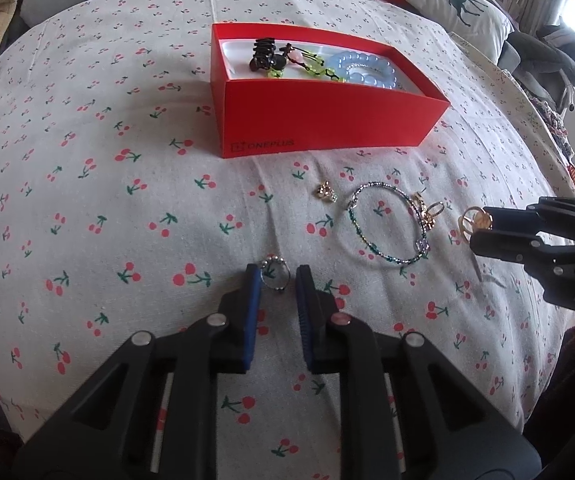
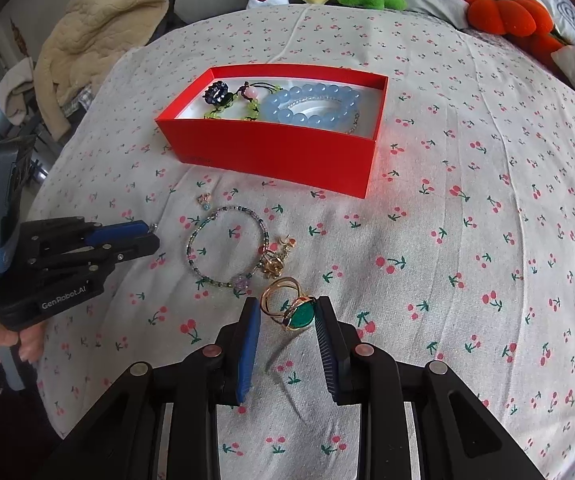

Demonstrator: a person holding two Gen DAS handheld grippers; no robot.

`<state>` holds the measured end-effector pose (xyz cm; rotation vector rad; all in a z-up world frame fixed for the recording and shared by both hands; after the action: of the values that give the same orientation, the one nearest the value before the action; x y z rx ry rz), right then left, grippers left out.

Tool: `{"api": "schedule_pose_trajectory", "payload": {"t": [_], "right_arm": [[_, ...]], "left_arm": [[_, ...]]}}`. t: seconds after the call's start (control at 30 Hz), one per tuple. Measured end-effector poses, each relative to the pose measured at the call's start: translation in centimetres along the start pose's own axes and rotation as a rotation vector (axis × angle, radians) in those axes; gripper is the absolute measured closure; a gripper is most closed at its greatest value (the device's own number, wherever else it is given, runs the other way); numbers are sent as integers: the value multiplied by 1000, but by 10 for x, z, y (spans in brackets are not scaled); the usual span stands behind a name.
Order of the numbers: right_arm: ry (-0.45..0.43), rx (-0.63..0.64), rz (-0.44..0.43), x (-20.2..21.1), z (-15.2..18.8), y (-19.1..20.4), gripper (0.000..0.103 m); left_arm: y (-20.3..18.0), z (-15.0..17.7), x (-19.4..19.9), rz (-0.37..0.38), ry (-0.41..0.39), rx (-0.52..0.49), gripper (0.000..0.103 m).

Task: Organize jewelry
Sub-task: 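Grasp the small silver ring with the left tool while the right tool grasps the gold green-stone ring, then carry both rings into the red box and open both tools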

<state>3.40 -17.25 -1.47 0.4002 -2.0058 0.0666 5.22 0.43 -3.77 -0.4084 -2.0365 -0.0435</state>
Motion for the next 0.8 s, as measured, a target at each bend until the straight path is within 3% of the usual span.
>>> {"api": "schedule_pose_trajectory", "payload": {"t": [0.2,0.27,0.8], "right_arm": [[5,-9,8,0,-2,0,75],[9,-11,13,-1,-2,-1,75],[6,-28,13,5,-3,-4,75]], "left_arm": [[0,-1,1,-20,-1,-8,89],[-1,-1,1,-23,-1,-13,97],[1,3,13,-22,-15,-9,98]]}}
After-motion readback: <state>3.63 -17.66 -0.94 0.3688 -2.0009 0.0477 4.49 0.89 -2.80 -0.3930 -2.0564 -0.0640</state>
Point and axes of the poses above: each gripper's, at about its wrist camera, not at the fingertips, and x roughly against the way its jaws point, y to its left, z to its underside, the point moved 1 cm from there along -x, roughly the way its jaws point, and after that the axes turned 1 degree about -x, right-handed, at the moved point
